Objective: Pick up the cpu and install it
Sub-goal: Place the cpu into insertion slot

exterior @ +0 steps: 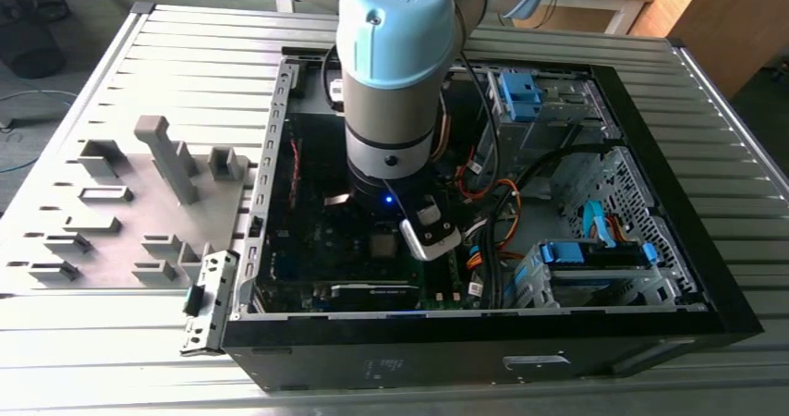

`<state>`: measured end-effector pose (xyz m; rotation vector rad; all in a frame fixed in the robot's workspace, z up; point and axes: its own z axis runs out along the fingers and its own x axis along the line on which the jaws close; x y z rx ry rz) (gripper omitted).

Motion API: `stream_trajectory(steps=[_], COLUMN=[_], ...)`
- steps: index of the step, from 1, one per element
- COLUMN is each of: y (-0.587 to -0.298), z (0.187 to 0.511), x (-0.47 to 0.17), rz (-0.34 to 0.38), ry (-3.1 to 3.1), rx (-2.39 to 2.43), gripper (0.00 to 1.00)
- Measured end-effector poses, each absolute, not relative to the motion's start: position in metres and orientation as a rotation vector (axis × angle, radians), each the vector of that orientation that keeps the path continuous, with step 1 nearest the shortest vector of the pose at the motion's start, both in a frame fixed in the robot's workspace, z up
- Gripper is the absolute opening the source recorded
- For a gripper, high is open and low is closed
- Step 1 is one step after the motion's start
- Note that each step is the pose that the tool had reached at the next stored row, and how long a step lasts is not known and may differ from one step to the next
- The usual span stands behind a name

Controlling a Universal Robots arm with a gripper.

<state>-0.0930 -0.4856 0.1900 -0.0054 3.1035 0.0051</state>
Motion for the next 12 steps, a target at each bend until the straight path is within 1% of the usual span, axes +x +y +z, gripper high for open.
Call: stream_trajectory(steps=[12], y=[-0.4857], z=[0.1889], x=[-0.0924], rz=[0.005], ry=[3.104], rx=[-0.005], gripper=[0.47])
